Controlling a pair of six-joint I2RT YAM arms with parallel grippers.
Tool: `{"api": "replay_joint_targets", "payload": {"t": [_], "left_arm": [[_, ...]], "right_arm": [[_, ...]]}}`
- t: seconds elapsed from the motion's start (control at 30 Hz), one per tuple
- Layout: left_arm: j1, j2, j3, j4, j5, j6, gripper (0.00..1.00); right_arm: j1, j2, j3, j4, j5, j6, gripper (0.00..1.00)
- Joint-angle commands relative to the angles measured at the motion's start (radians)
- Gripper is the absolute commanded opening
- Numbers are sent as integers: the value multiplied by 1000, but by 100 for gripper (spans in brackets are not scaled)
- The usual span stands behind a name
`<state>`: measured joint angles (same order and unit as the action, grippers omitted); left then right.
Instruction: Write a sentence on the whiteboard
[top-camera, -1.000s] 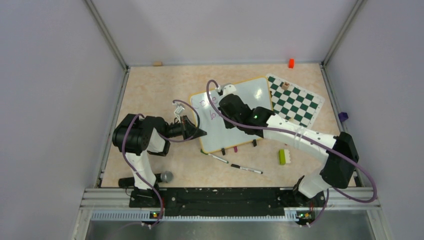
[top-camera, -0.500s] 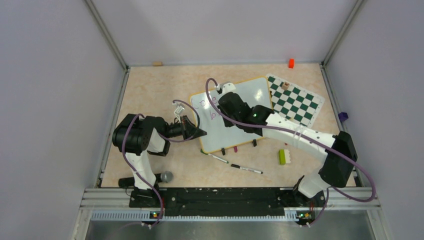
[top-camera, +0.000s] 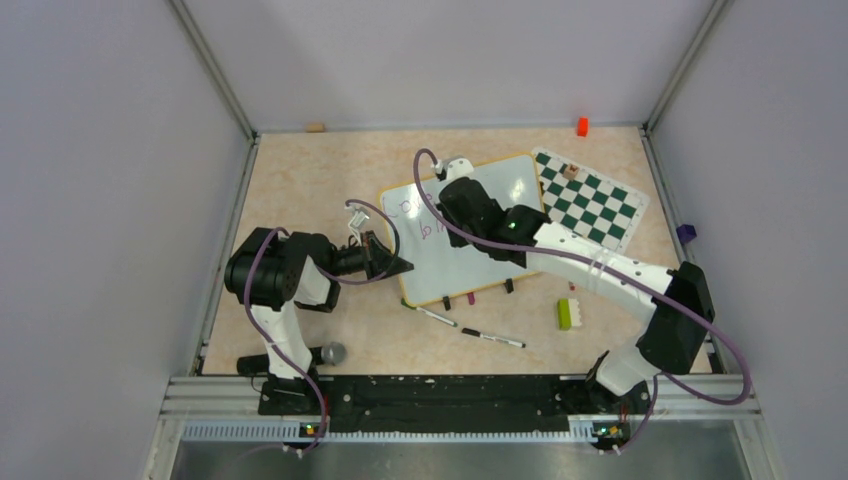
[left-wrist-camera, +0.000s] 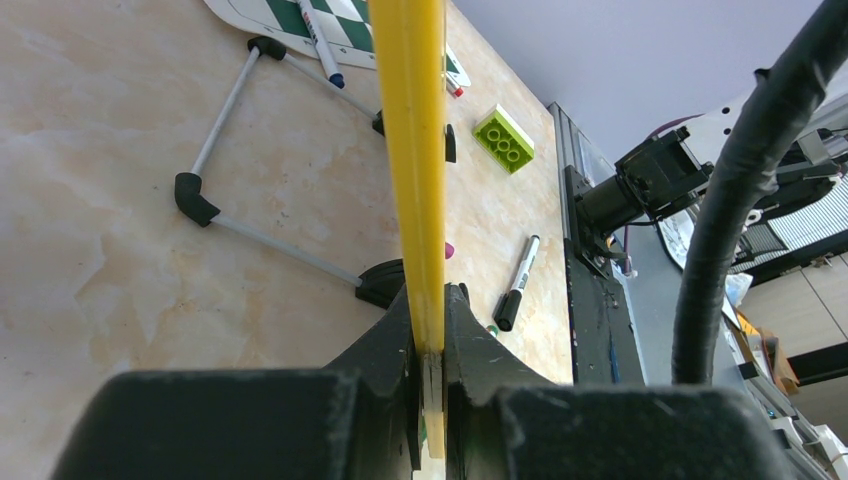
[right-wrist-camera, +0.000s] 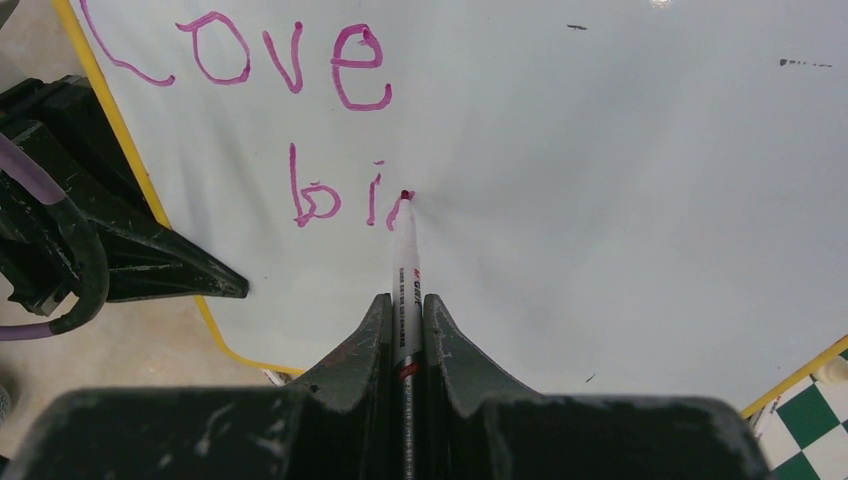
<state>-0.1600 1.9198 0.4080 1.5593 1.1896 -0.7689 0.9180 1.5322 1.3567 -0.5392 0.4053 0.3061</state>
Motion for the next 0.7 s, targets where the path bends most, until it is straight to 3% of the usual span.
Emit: {"api": "replay_joint_targets", "payload": {"t": [0.0, 0.67], "left_arm": [[-16, -5, -5, 61, 60, 82, 0], [-16, -11, -8, 61, 60, 83, 0]], "right_arm": [[-25, 1, 39, 8, 59, -15, 0], [-27, -44, -16, -19, 68, 6, 0]]}}
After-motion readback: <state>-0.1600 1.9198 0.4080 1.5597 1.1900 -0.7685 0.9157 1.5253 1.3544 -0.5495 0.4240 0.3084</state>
